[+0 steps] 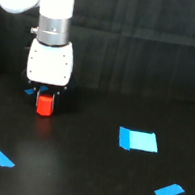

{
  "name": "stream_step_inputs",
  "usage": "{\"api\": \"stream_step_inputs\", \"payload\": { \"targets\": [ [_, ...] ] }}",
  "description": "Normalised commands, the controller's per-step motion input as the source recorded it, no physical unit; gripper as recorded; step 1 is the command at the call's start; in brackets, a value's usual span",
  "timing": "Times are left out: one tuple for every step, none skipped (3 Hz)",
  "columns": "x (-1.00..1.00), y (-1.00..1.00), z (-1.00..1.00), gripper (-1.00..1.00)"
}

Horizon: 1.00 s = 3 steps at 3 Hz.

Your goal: Pick up the red object from the table

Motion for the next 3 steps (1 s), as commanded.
{"api": "stream_step_inputs", "payload": {
  "targets": [
    [0.33, 0.09, 1.00, -0.94],
    [0.10, 0.04, 1.00, -0.97],
    [0.16, 0.02, 0.98, -0.98]
  ]
}}
